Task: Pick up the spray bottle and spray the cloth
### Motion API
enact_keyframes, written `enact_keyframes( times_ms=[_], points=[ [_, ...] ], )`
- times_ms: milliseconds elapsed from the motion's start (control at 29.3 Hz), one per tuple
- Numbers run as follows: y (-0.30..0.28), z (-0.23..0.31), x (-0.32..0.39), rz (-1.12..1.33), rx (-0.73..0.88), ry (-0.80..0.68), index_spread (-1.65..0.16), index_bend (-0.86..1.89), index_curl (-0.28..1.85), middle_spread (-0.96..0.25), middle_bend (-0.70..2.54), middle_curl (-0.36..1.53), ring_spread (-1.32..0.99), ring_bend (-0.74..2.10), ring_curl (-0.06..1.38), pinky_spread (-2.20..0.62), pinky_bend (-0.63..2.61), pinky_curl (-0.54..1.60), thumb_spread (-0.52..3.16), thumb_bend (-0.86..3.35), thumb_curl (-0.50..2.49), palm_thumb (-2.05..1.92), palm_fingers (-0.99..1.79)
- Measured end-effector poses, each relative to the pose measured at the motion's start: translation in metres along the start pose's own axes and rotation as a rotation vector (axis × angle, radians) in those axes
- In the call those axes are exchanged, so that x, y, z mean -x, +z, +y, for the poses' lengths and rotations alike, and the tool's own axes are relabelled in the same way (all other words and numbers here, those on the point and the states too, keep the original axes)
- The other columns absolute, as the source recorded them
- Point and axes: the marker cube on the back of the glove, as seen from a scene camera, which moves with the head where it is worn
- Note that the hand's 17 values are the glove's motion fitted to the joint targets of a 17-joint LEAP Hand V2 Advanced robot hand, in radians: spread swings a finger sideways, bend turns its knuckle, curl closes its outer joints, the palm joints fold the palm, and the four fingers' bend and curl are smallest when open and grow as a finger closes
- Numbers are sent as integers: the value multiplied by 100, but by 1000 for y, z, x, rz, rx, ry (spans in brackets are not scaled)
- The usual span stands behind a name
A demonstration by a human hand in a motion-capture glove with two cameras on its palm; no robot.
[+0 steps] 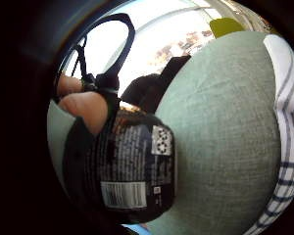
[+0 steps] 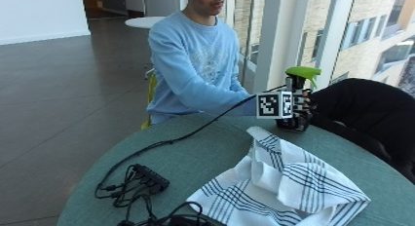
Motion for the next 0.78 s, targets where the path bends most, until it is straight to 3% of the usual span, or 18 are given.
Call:
enact_keyframes(
  times_ms=[409,512,785],
  points=[
    [-13,9,4,43,1,-8,-23,11,48,-10,32,48,-8,40,39,15,17,28,98,-3,56,82,102],
    [-35,22,13,91,1,-38,-26,2,43,-10,29,47,-8,43,41,15,23,31,100,-3,54,82,88],
    [-128,79,39,292,3,-46,-29,9,35,-10,31,46,-8,41,39,16,22,32,104,-3,49,79,84]
  ],
)
